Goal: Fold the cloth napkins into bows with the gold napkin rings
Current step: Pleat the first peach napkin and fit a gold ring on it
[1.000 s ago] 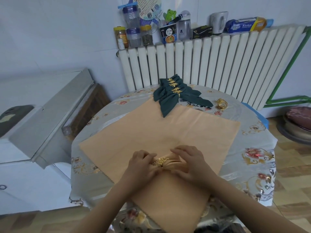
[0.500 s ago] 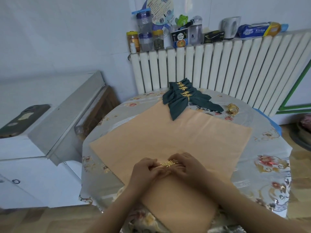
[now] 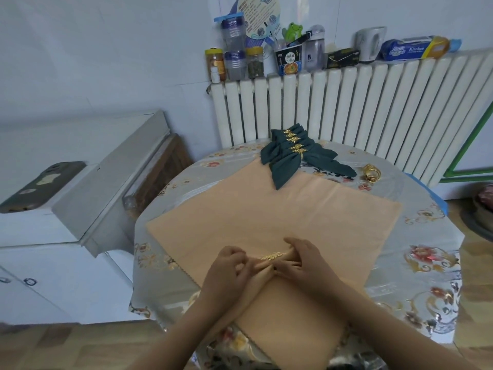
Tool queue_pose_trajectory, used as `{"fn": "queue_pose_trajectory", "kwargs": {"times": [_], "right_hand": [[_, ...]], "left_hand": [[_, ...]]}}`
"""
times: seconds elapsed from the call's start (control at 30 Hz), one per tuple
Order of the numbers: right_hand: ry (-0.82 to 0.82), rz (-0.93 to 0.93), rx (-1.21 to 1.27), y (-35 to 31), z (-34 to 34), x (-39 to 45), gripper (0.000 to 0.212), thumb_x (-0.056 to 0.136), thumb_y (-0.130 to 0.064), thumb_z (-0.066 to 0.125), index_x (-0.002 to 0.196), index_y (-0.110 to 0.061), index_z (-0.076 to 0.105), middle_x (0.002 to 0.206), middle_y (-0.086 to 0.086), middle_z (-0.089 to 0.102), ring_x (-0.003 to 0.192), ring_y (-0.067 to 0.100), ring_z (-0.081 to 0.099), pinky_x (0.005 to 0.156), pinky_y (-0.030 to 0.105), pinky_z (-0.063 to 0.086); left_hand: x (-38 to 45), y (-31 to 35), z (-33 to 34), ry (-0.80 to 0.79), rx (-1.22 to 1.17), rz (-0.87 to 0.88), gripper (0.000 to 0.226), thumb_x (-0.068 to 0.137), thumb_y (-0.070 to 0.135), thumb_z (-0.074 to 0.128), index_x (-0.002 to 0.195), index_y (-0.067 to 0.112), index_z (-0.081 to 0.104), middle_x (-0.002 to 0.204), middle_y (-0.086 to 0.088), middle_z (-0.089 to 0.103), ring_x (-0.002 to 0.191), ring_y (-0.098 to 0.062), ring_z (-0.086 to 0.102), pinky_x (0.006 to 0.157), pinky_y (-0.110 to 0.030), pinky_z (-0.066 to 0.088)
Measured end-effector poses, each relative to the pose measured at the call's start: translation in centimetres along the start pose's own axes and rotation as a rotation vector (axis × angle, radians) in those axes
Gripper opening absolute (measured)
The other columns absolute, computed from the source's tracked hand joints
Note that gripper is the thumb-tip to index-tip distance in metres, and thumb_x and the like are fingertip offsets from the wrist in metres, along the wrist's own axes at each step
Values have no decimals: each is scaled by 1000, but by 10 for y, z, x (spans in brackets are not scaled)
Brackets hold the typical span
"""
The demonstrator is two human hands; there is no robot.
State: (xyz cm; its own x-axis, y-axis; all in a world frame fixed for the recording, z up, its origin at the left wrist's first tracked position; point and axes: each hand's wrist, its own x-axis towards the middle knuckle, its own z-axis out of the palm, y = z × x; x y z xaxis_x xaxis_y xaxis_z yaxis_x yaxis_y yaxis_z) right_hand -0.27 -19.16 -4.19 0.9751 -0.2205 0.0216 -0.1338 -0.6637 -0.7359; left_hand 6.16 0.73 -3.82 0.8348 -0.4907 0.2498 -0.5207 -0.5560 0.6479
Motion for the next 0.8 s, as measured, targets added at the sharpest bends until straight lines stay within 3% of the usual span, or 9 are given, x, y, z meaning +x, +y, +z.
{"fn": "queue_pose_trajectory", "kwargs": {"times": [0.07, 0.13, 0.2, 0.3, 0.37, 0.47, 0.6, 0.7, 0.8], "right_hand": [[26, 85, 34, -2, -3, -1, 47, 93, -36, 54, 133, -12, 48, 129, 5, 53, 124, 21, 46, 100, 26, 33], [28, 165, 7, -2, -7, 0, 21, 97, -32, 45, 99, -21, 63, 106, 5, 63, 106, 24, 56, 83, 28, 38], [-17, 181, -104, -4, -11, -2, 30, 97, -33, 45, 68, -29, 49, 81, -2, 57, 86, 20, 54, 69, 27, 33], [30, 192, 59, -1, -16, -6, 25, 95, -29, 51, 72, -21, 55, 68, -6, 54, 75, 17, 51, 61, 27, 34], [143, 171, 291, -3, -17, -11, 22, 95, -23, 52, 77, -13, 60, 68, 2, 60, 71, 19, 53, 62, 28, 37], [289, 122, 477, -17, -18, -19, 22, 96, -20, 51, 77, -14, 61, 69, 6, 63, 66, 14, 54, 60, 25, 39], [367, 128, 642, -32, -22, -22, 26, 96, -20, 50, 76, -8, 60, 60, 1, 58, 58, 9, 53, 52, 16, 40], [348, 140, 587, -29, -24, -17, 37, 97, -26, 49, 63, -12, 51, 52, -5, 47, 54, 10, 43, 52, 20, 33], [349, 145, 509, -28, -31, -12, 38, 97, -27, 47, 62, -12, 48, 54, -3, 47, 55, 11, 43, 51, 19, 31]], "left_hand": [[3, 7, -2, -43, 65, -194, 26, 88, 45, 57, 97, 20, 58, 98, 6, 56, 91, -12, 57, 76, -24, 45], [7, 11, -3, -194, 140, -367, 37, 87, 56, 51, 102, 23, 55, 101, 6, 60, 95, -13, 57, 75, -29, 43], [11, 16, -5, -276, 220, -412, 42, 88, 60, 46, 98, 21, 57, 97, 3, 62, 94, -17, 57, 72, -29, 41], [21, 21, -12, -368, 179, -449, 52, 94, 57, 36, 90, 12, 63, 90, -4, 63, 91, -22, 58, 73, -31, 41], [24, 23, -18, -395, 3, -511, 59, 93, 59, 35, 101, 11, 69, 103, -7, 66, 96, -22, 60, 82, -32, 46], [26, 33, -25, -430, -379, -621, 56, 85, 63, 50, 106, 15, 69, 104, -5, 69, 93, -18, 65, 83, -33, 52], [28, 40, -23, -442, -888, -589, 30, 78, 26, 73, 101, 7, 67, 93, -9, 70, 79, -17, 66, 71, -30, 55], [29, 40, -19, -384, -946, -513, 41, 67, 6, 78, 105, -1, 62, 86, -8, 69, 74, -16, 65, 62, -25, 51], [29, 48, -18, -345, -880, -458, 33, 75, 1, 74, 106, 3, 62, 90, -7, 68, 78, -15, 64, 66, -24, 52]]}}
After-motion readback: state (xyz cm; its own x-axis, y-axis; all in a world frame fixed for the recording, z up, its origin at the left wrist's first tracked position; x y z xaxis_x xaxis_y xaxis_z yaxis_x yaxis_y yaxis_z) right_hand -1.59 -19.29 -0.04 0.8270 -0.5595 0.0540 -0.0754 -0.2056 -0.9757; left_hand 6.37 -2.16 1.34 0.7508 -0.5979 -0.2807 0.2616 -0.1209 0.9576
